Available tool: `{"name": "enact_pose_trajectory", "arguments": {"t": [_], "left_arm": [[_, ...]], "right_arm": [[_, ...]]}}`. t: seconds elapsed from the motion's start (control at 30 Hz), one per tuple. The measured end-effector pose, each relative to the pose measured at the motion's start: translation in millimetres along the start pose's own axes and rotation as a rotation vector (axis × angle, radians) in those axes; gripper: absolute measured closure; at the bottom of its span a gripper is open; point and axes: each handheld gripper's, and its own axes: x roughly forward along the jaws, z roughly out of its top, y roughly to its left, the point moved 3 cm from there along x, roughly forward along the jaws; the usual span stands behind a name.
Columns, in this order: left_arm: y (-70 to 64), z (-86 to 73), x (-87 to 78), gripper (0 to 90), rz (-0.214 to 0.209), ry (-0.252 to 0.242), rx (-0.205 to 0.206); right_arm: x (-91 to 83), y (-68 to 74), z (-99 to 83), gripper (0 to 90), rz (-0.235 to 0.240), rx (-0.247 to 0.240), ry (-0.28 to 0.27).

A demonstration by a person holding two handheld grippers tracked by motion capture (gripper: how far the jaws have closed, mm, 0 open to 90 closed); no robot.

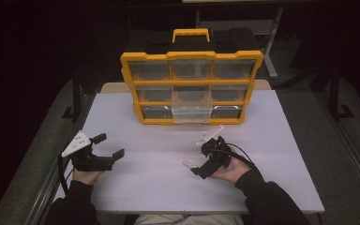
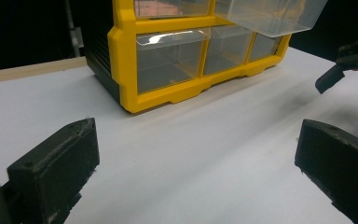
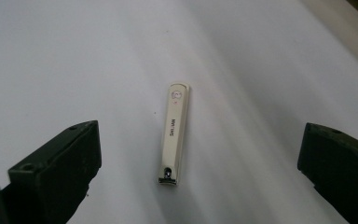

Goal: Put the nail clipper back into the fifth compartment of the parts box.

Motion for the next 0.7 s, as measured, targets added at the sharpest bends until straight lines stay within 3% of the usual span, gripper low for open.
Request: {"name": "enact_pose_trajectory", "arguments": {"t": [0.1, 0.3, 0.47, 0.7], "left_arm": [[0.0, 0.0, 0.1, 0.0, -0.001, 0.000, 0.000], [-0.1, 0.0, 0.0, 0.0, 0.001, -0.002, 0.000], [-0.2, -0.1, 0.1, 0.0, -0.006, -0.002, 0.000], [-0.5, -0.5, 0.9, 0.0, -0.010, 0.000, -0.001]], "right_arm": [[1.3, -0.1, 0.4, 0.0, 0.001, -0.003, 0.005], [8.3, 1.7, 5.6, 0.7, 0.008, -0.006, 0.069], [11.1, 2.0, 8.7, 10.1, 0.038, 0.002, 0.092], [15.1, 2.6, 7.5, 32.0, 0.079, 0.018, 0.117]]}}
